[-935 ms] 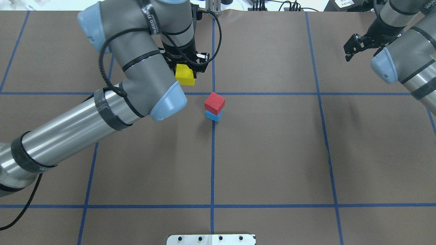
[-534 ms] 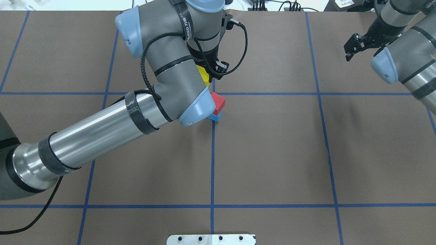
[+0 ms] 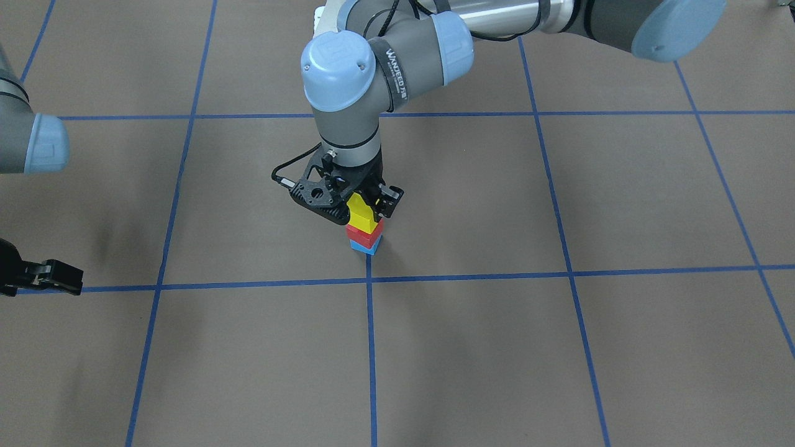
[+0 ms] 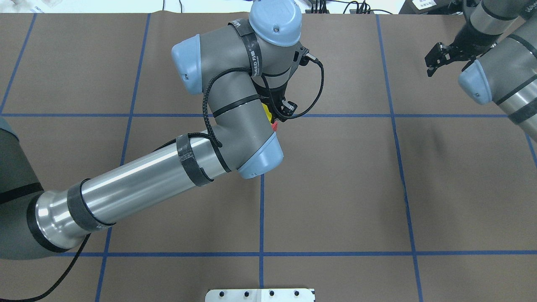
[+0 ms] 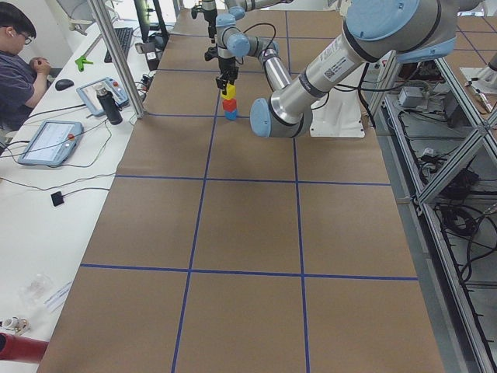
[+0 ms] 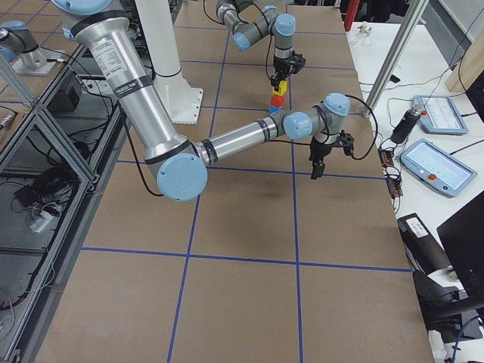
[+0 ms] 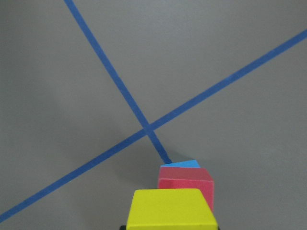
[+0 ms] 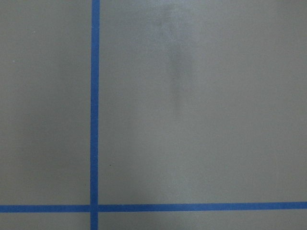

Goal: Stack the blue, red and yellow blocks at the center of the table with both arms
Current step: 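Carry the yellow cube with the left gripper above the red cube, then lower the yellow cube onto the red cube and open the left gripper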

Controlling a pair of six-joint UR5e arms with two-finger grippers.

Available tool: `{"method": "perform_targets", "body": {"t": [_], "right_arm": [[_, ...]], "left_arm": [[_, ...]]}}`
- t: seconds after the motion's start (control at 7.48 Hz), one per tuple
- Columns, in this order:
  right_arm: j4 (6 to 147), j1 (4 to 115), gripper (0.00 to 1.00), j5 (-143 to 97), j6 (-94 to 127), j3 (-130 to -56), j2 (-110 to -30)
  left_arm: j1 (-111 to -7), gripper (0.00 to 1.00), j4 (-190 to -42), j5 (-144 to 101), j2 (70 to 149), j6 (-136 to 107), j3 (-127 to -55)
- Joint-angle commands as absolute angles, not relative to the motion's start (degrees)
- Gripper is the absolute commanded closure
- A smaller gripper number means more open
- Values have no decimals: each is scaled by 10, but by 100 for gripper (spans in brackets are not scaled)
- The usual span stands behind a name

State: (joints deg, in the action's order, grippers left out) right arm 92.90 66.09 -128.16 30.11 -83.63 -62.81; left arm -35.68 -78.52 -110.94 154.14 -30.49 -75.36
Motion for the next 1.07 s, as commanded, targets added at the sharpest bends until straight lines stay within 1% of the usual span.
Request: {"method": "perform_targets", "body": {"t": [0.0, 0.67, 0.8, 0.94], "right_arm": [[929, 661, 0, -1282, 301, -836, -631], [929, 661, 0, -1283, 301, -837, -630], [929, 661, 0, -1283, 301, -837, -630], [929, 661, 0, -1283, 301, -836, -630]], "left_arm": [[-353, 100, -786, -1110, 1550, -308, -738], [-354, 100, -787, -1108, 1545, -306, -733], [-354, 92, -787, -1108, 1542, -300, -733], [-354, 92, -787, -1108, 1542, -299, -732]]}}
